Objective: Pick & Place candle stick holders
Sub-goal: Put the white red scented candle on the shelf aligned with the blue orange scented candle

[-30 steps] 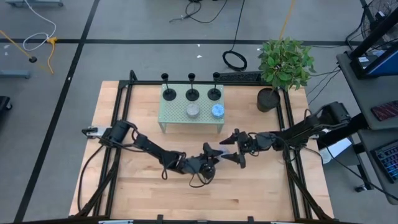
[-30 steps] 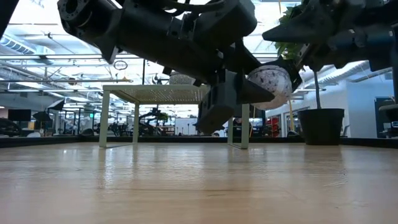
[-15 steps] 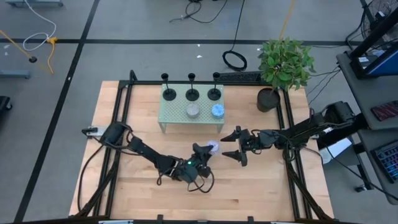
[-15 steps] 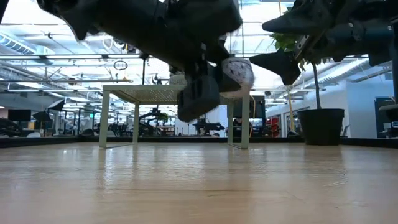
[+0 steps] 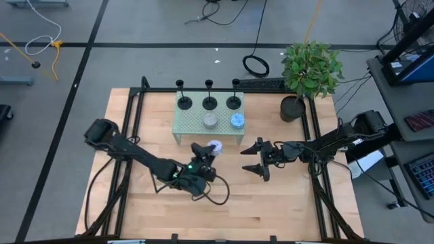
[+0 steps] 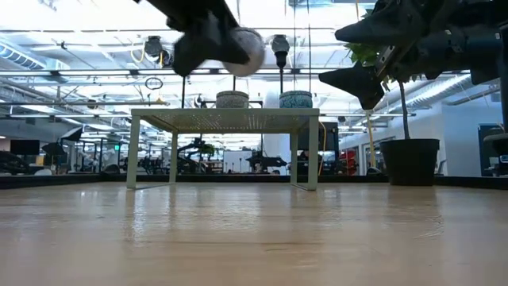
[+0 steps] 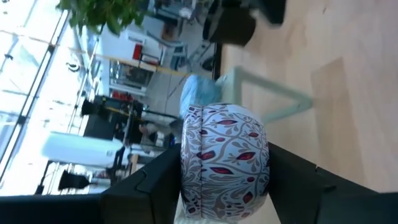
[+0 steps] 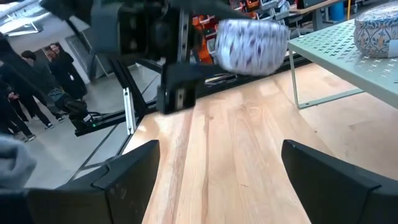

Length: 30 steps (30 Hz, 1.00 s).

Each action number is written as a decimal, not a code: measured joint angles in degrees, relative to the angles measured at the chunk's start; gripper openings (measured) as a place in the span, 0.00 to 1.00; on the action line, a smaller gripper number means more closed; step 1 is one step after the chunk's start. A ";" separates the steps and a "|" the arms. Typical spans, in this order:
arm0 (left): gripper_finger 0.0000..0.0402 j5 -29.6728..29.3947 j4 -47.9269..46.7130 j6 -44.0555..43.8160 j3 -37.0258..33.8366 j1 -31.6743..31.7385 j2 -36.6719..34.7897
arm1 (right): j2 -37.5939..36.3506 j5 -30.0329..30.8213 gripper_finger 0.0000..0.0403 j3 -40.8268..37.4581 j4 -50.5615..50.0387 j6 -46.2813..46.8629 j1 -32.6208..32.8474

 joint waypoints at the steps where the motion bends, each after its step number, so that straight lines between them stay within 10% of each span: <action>1: 0.53 -0.50 -2.74 -1.45 0.00 0.01 -1.02 | 0.00 0.00 0.82 0.00 -0.12 0.01 0.00; 17: 0.55 0.97 -34.50 -27.19 0.00 6.88 -4.43 | 0.02 -0.17 0.82 0.00 -0.39 0.02 0.00; 30: 0.52 4.49 -39.83 -30.46 0.02 13.23 -4.44 | 0.02 -0.22 0.82 0.00 -0.39 0.02 0.01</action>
